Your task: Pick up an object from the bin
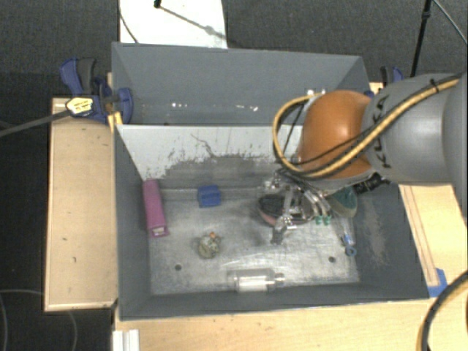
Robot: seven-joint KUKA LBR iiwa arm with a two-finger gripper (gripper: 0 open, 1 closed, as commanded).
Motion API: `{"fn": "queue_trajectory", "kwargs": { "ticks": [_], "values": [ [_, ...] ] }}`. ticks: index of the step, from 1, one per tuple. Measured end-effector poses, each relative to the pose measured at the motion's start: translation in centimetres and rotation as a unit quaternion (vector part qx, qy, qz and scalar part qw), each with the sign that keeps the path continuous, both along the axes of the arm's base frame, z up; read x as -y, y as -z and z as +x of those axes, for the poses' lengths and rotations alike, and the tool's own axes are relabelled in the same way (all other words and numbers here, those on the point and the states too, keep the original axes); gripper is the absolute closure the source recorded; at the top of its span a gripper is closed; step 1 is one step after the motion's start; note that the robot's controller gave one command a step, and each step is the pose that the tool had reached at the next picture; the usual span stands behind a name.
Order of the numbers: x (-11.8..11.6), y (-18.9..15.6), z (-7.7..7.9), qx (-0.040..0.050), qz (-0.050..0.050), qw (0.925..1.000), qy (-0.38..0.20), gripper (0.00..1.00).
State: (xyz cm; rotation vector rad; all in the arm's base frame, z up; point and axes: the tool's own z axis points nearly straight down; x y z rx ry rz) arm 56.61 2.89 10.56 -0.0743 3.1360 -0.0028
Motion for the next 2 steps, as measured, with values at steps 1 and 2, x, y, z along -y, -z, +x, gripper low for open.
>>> {"fn": "queue_trajectory", "kwargs": {
  "ticks": [1, 2],
  "values": [
    [2.3, 3.3, 1.8, 0.0013, 0.002, 0.9967, -0.081, 0.00],
    [8.6, 3.4, 1.1, 0.0013, 0.008, 0.9776, -0.210, 0.00]
  ]
}}
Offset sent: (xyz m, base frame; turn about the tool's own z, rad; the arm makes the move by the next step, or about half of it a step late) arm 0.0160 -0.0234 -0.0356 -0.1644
